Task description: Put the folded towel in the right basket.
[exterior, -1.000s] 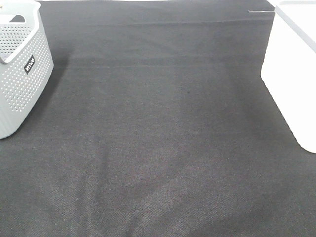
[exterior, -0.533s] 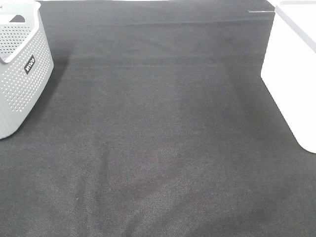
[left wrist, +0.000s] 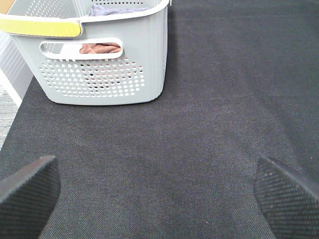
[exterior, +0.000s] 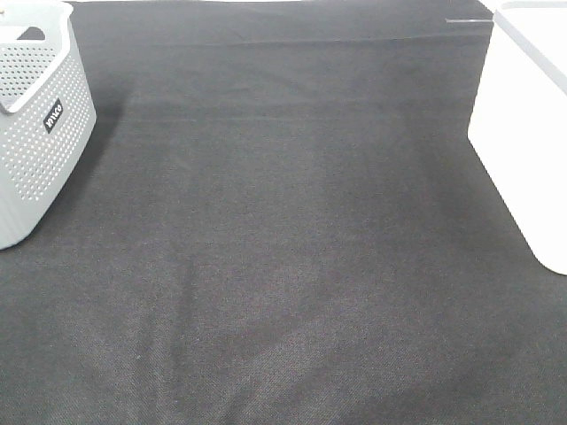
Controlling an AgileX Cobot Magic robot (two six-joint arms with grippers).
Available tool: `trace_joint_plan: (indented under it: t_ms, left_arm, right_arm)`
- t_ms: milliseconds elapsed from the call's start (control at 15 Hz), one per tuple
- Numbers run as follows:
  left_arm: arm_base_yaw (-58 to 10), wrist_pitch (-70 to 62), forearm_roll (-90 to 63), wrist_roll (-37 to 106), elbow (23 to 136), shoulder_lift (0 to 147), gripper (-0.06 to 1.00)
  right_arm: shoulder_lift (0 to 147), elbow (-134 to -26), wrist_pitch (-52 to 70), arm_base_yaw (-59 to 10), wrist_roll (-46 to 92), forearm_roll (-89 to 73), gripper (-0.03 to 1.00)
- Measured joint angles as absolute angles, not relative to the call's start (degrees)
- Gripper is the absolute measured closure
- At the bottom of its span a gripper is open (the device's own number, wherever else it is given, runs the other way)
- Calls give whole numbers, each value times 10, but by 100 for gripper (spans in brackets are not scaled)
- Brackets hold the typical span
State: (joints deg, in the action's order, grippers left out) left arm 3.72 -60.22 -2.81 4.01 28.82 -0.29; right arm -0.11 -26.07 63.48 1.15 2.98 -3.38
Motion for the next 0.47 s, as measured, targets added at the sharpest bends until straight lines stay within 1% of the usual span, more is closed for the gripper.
trace_joint_plan:
  t_ms: [467]
  left_arm:
    - [37, -602, -28, 40, 288, -3, -5]
  right_arm:
    - [-1, -261, 634, 11, 30, -34, 1]
